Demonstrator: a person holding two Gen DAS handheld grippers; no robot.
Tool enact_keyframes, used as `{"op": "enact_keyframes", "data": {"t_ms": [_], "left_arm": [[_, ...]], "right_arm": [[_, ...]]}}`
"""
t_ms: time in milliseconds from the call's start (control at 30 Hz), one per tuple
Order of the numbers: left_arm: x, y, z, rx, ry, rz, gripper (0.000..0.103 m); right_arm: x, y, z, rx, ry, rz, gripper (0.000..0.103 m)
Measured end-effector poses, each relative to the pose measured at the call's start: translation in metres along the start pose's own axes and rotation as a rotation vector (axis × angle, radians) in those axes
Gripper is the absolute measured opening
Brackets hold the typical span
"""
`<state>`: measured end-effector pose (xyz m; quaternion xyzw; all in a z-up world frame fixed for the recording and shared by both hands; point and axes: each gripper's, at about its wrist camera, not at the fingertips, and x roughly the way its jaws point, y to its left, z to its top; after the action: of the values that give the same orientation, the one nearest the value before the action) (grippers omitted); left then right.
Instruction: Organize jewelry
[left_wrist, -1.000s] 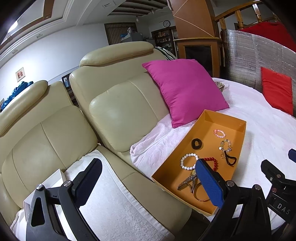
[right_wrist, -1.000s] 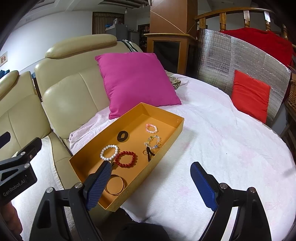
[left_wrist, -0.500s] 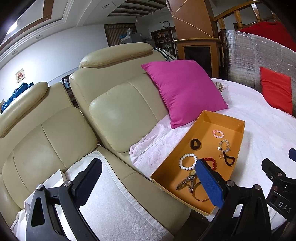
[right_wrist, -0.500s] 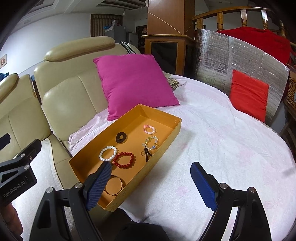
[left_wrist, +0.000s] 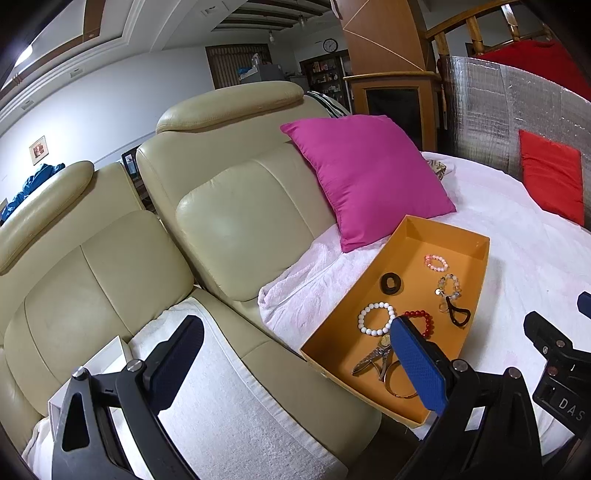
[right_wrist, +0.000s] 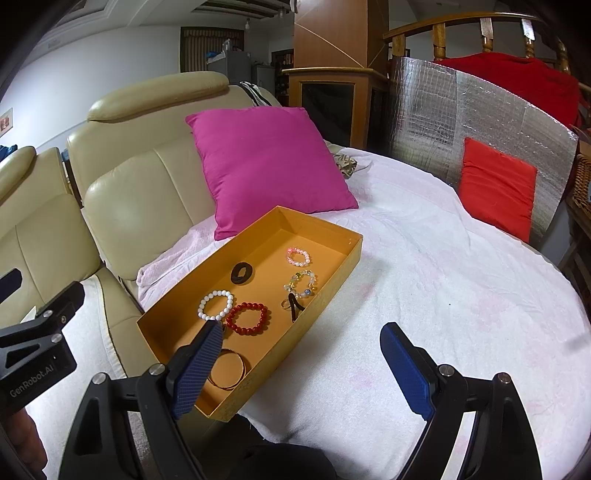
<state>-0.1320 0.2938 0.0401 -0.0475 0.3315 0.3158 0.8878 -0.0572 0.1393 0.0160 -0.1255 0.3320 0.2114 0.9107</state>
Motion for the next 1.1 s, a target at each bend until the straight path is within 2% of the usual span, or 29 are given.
{"op": "enact_keyframes", "data": {"t_ms": [1100], "left_arm": [[0.0034,0.0004,0.0016,-0.002,0.003,0.009,0.1]], "right_arm": [[0.0047,0.0021,0.0008,-0.003,0.002,0.014,0.089]]}}
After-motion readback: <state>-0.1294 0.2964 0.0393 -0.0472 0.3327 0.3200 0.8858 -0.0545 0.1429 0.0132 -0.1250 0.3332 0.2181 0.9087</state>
